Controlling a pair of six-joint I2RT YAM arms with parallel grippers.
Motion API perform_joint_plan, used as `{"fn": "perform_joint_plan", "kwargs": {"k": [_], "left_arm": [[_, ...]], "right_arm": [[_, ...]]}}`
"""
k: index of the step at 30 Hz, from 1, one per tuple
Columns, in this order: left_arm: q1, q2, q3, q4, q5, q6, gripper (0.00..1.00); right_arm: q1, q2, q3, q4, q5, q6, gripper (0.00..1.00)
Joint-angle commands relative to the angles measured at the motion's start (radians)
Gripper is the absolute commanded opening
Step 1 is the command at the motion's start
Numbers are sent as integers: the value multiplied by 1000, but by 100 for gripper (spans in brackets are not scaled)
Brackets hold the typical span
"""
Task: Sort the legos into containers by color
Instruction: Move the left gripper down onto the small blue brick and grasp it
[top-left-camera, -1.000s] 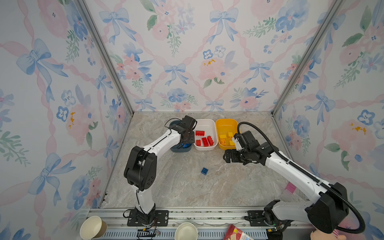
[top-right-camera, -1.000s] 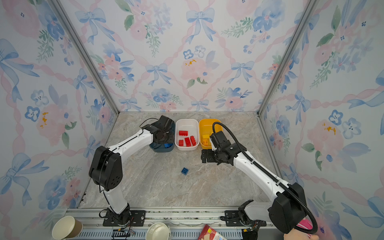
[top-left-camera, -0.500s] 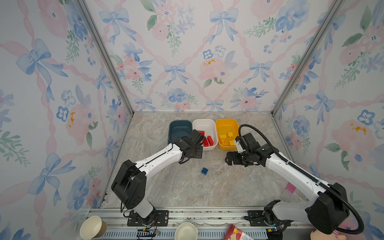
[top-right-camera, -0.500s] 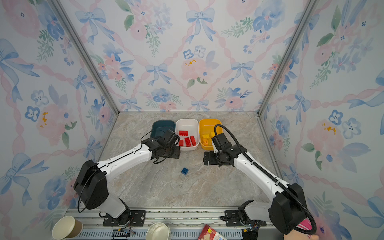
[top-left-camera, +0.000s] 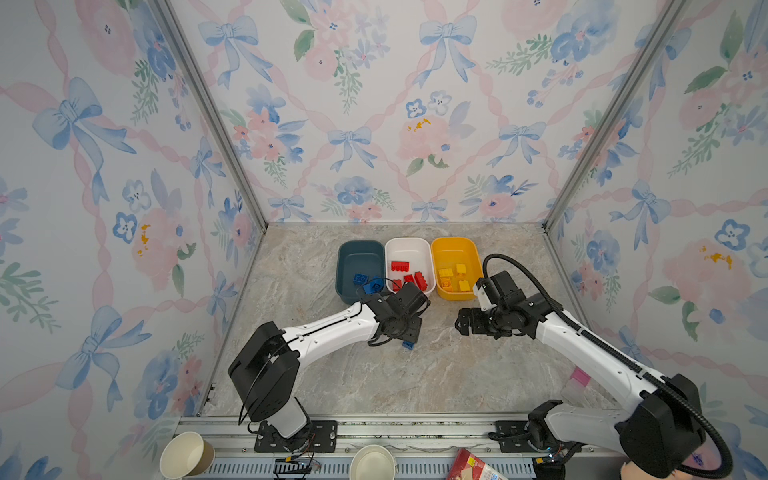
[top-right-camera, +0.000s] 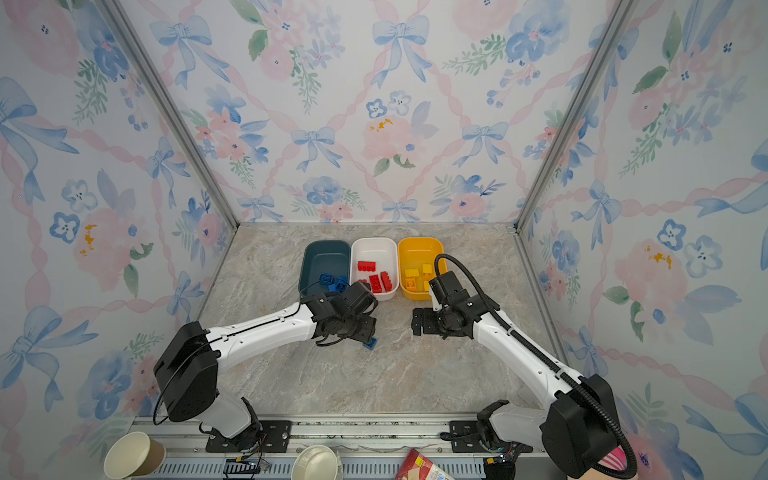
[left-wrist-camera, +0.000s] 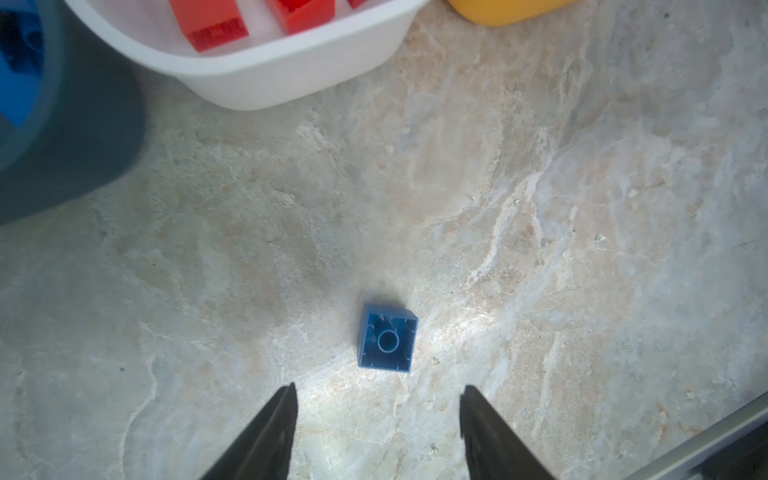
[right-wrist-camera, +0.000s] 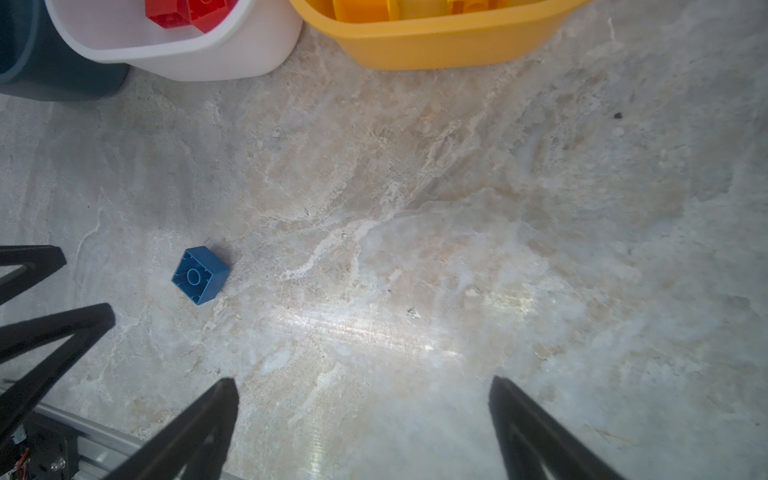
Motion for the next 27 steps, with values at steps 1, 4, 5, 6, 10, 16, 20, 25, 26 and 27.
{"fn": "perform_joint_plan", "kwargs": {"k": [1, 4, 5, 6, 10, 16, 20, 25, 26, 27], "left_arm": [[-17, 58, 38, -9, 18, 3, 65], [-30, 103, 65, -9, 25, 21, 65], [-32, 115, 70, -8, 27, 27, 65], [-33, 126, 77, -9, 27, 32, 66], [-37, 166, 94, -11, 14, 48, 66], [-38, 202, 93, -12, -22, 57, 67], [-38, 227, 95, -13, -36, 55, 67], [-38, 259, 98, -11, -37, 53, 64], [-39, 262, 99, -11, -40, 53, 63], [-40, 264, 101, -9, -45, 54, 61]], "right_arm": [[-13, -26, -18, -24, -9, -1, 97], [-19, -35, -24, -25, -9, 2, 97], [-20, -38, -26, -26, -9, 2, 97], [-22, -41, -26, -28, -9, 2, 97], [-32, -57, -34, -33, -3, 4, 97], [-42, -85, -47, -42, -1, 11, 97], [-47, -97, -52, -45, 3, 14, 97], [-54, -104, -51, -49, 3, 11, 97], [-54, -105, -51, -49, 3, 11, 97], [-55, -106, -50, -51, 3, 10, 97]]}}
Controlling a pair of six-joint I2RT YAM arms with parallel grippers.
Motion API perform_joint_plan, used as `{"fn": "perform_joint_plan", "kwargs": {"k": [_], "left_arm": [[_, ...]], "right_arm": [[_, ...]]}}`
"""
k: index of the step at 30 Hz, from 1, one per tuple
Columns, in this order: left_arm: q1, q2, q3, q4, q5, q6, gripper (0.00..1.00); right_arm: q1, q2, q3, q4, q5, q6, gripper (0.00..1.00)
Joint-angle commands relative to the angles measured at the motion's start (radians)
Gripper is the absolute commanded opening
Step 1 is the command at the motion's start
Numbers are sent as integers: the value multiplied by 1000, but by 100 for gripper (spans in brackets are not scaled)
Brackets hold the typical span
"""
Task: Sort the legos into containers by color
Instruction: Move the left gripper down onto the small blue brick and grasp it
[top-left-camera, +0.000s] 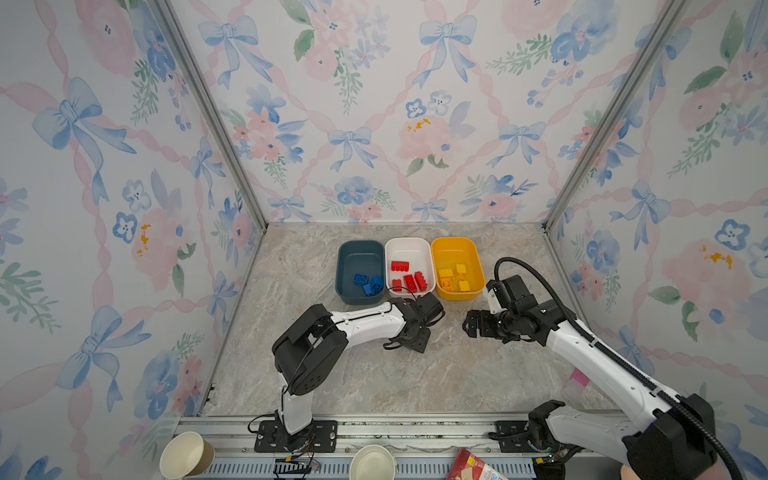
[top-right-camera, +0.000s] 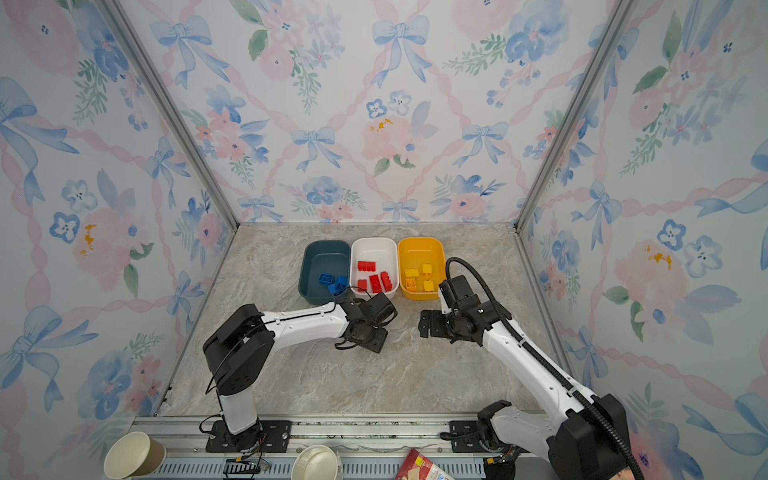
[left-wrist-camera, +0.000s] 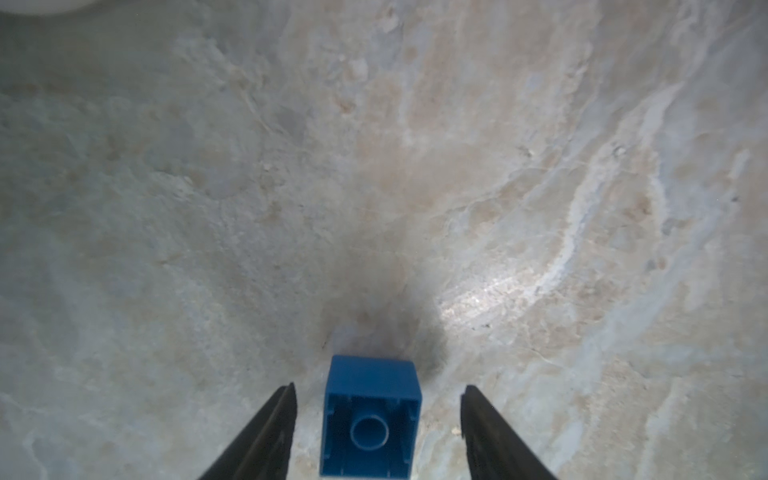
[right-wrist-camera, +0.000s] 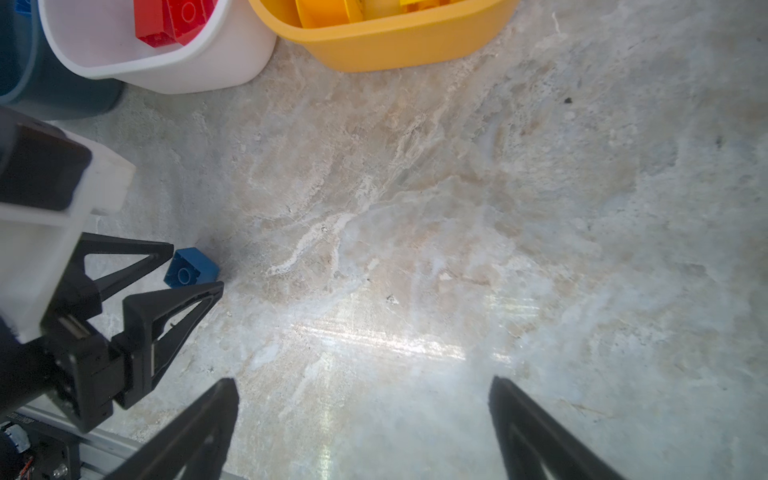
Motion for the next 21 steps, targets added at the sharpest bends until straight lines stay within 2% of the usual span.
{"fn": "perform_joint_plan", "kwargs": {"k": [1, 13, 21], "left_arm": [[-6, 22, 21, -9, -27, 14, 59], [-9, 15, 7, -10, -41, -6, 39], [-5, -50, 0, -11, -64, -34, 35]], "right_arm": [[-13, -20, -8, -32, 2, 4, 97], [-25, -41, -8, -47, -1, -8, 97], [-33, -61, -10, -62, 1, -11, 97]]}}
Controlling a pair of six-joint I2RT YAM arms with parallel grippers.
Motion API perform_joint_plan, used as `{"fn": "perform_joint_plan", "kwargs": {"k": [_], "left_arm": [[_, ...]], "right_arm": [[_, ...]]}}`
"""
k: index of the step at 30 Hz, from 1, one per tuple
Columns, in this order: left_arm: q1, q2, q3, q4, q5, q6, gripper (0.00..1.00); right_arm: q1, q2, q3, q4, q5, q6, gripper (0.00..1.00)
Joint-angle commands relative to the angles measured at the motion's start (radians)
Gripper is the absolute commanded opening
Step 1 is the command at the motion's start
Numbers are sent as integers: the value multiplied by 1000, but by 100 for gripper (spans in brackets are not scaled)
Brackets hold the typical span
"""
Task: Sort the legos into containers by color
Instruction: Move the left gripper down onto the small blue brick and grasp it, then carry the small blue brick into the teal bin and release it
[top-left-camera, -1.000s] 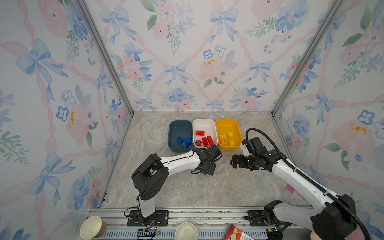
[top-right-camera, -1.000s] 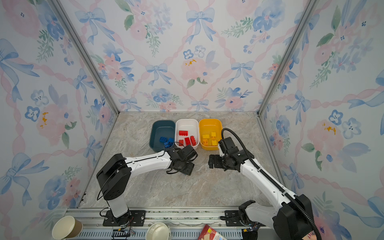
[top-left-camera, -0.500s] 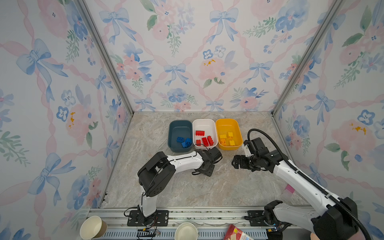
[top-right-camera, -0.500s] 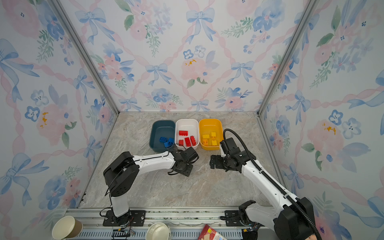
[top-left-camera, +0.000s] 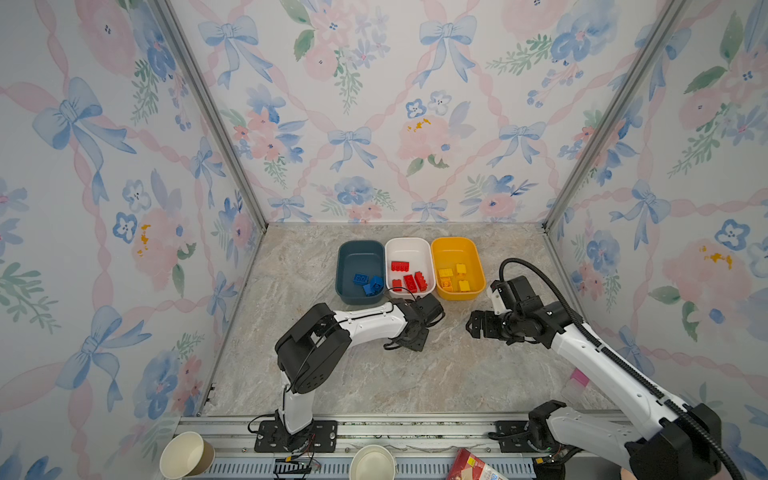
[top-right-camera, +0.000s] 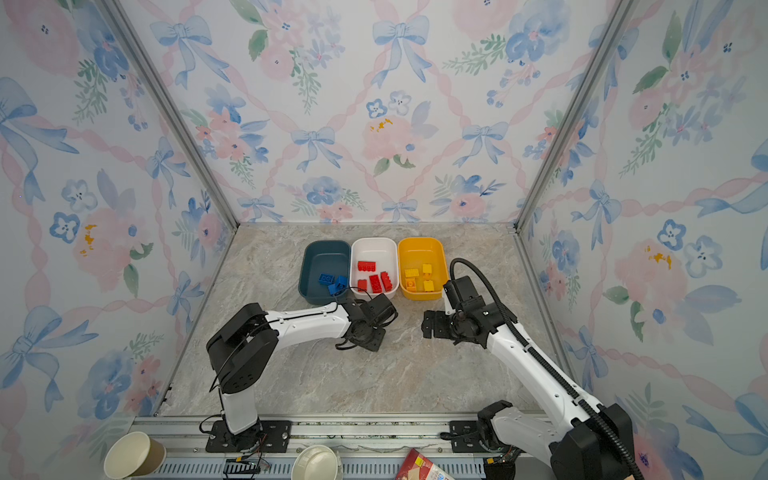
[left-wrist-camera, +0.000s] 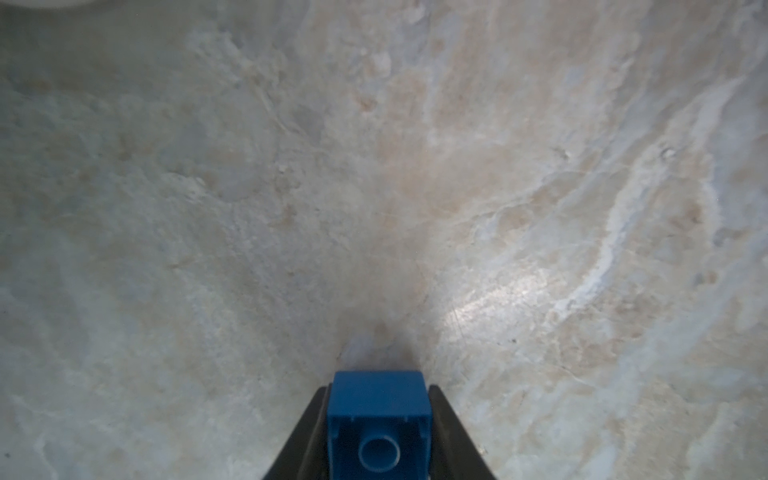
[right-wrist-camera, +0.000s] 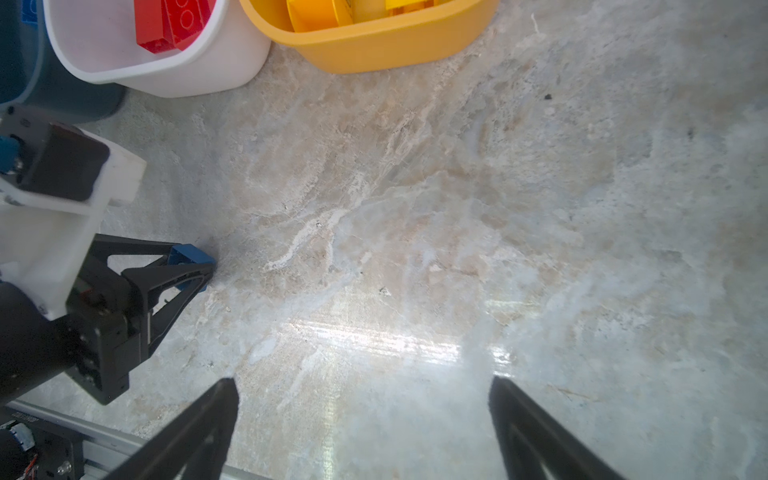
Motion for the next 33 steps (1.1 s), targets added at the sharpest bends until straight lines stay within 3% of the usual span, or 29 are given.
{"fn": "perform_joint_plan", "kwargs": {"k": [1, 6, 13, 24, 33], "left_arm": [[-1, -67, -2, -11, -31, -29, 35], [45, -134, 11, -13, -62, -36, 33], [188, -192, 72, -12, -85, 12, 32], [404, -131, 176, -9, -127, 109, 32], [494, -42, 195, 15, -152, 159, 32]], "right_arm": [[-13, -19, -10, -31, 1, -8, 97], [-18, -23, -11, -32, 2, -5, 97], [-19, -11, 2, -23, -1, -7, 97], [-20, 13, 28, -15, -3, -9, 97], [-20, 5, 32, -21, 2, 1, 97]]}}
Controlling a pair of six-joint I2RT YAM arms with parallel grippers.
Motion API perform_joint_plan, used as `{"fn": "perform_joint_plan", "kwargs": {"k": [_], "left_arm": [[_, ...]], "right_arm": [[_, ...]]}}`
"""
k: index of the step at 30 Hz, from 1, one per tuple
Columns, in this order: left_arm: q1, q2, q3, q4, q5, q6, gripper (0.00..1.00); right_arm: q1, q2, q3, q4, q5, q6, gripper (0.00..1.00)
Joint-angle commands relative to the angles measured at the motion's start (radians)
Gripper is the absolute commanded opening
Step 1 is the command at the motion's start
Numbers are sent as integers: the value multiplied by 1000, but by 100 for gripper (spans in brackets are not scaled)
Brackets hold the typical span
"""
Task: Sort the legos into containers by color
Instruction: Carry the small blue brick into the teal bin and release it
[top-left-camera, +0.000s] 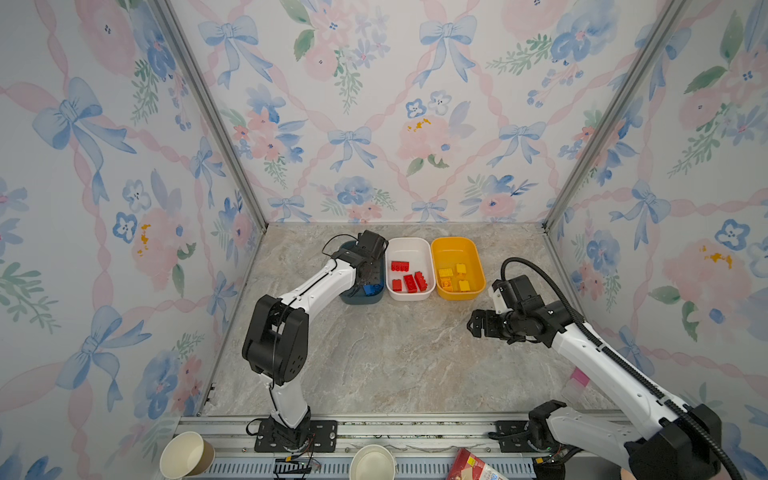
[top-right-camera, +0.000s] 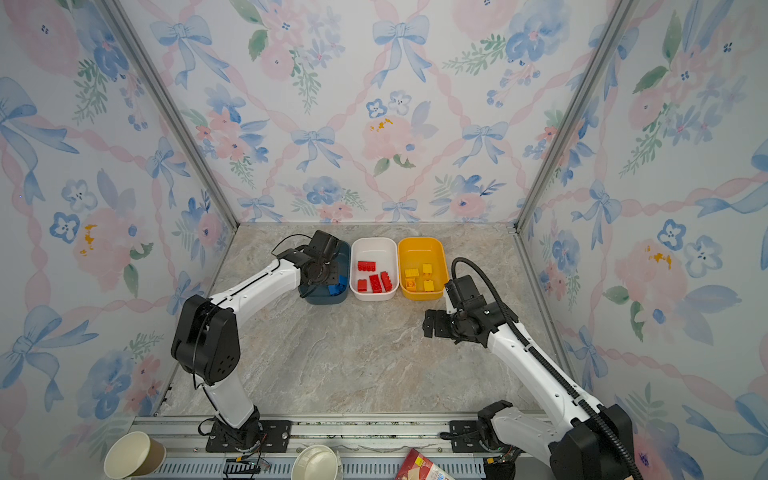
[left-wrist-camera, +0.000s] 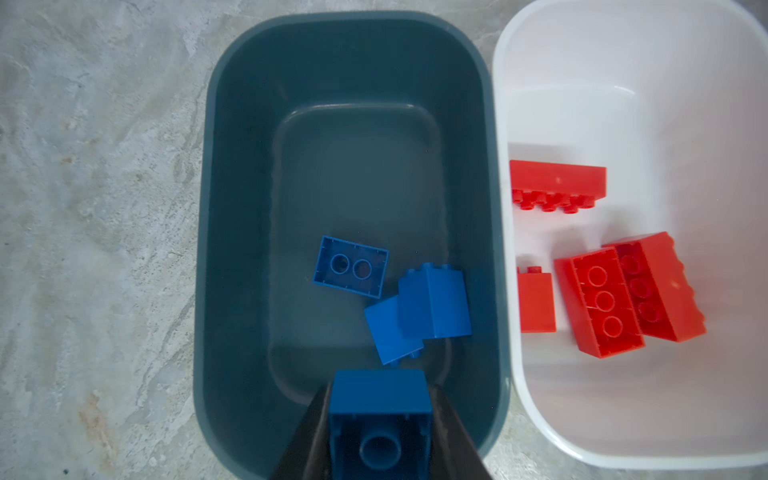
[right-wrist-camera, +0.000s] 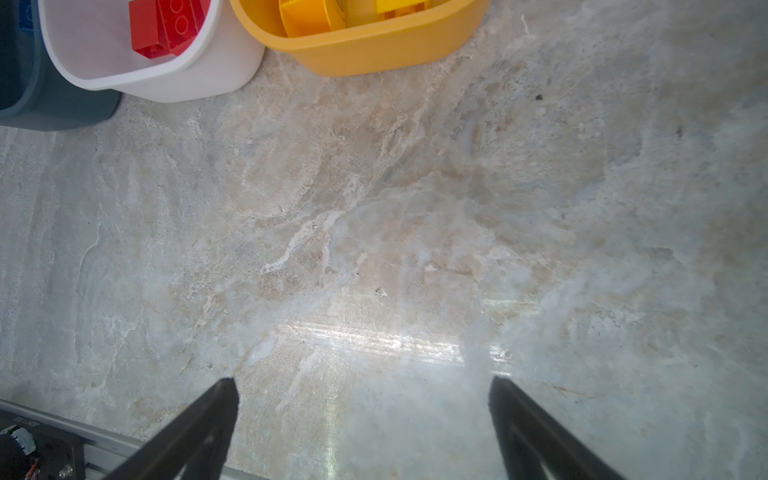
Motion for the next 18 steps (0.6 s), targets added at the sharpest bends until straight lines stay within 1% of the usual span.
{"fn": "perform_joint_plan", "kwargs": {"k": [1, 5, 8, 13, 14, 18], "left_arm": [[20, 29, 7, 9, -26, 38, 32], [37, 35, -12, 18, -34, 44, 33], [40, 35, -26, 19, -40, 44, 37], [39, 22, -41, 20, -43, 36, 48], [39, 17, -44, 20, -44, 33, 52], [39, -11, -58, 20, -49, 23, 59]], "right_arm": [[-9, -6, 27, -19, 4, 1, 97], [-9, -18, 21, -28, 9, 7, 97], [-10, -22, 19, -32, 13, 7, 97], [-10, -13, 29, -29, 13, 4, 97], [-11, -9, 32, -27, 11, 3, 97], [-12, 8, 53, -24, 13, -10, 97]]}}
